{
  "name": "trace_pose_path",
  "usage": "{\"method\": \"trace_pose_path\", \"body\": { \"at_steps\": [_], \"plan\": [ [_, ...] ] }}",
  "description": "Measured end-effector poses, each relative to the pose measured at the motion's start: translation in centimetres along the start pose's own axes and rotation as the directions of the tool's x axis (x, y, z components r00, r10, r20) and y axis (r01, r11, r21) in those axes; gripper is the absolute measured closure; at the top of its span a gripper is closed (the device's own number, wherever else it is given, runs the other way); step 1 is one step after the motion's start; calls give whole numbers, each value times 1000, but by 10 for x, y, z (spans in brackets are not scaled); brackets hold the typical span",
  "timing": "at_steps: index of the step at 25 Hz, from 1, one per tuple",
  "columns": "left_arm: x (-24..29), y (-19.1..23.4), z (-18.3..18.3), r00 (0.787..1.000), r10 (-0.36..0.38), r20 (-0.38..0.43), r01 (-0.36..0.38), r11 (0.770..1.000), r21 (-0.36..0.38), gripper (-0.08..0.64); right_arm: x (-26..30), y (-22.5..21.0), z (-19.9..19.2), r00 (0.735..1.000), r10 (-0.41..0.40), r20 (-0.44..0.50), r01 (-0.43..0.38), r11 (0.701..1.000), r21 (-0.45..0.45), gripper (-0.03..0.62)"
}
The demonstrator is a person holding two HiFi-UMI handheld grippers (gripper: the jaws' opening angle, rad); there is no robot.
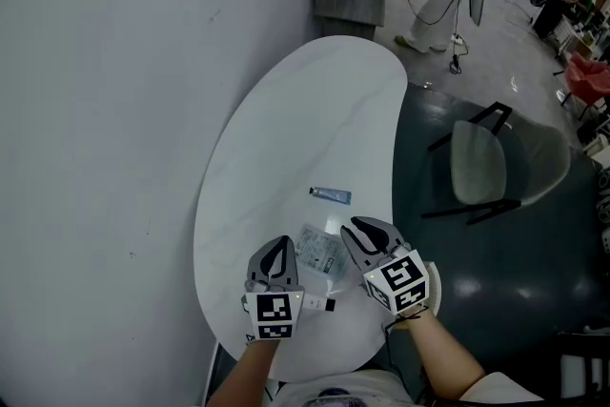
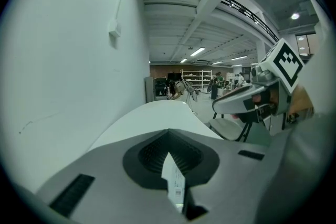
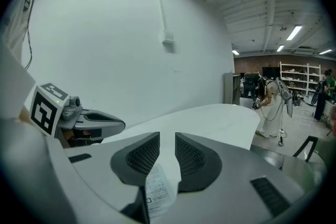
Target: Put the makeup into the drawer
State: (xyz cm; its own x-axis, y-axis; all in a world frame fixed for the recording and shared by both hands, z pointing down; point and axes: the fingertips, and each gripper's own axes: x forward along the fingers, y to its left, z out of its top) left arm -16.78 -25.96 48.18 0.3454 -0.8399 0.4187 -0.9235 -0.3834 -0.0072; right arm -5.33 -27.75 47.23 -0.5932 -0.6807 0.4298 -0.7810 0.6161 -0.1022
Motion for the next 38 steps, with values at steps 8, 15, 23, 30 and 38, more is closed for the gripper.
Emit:
{"method": "trace_pose_path", "body": {
  "at_steps": [8,15,23,30,38],
  "plan": [
    [29,13,-4,1000,-6,-25,6,1000,-14,518,40,-16,-13,995,53,-85,-57,998,-37,397],
    [55,23,-14,999,-4,-52,2,1000,-29,518,76,-33,-28,984,77,-160,-95,990,-105,354],
    [84,36,-26,997,9,-73,-12,999,-37,518,117,-44,-56,958,106,-266,-159,970,-184,356],
    [99,40,-33,996,15,-93,-19,999,-44,518,141,-56,-84,931,89,-355,-186,950,-251,356],
    [109,37,-34,995,-2,-101,-4,998,-60,518,163,-68,-100,900,106,-423,-248,922,-297,356]
  ]
}}
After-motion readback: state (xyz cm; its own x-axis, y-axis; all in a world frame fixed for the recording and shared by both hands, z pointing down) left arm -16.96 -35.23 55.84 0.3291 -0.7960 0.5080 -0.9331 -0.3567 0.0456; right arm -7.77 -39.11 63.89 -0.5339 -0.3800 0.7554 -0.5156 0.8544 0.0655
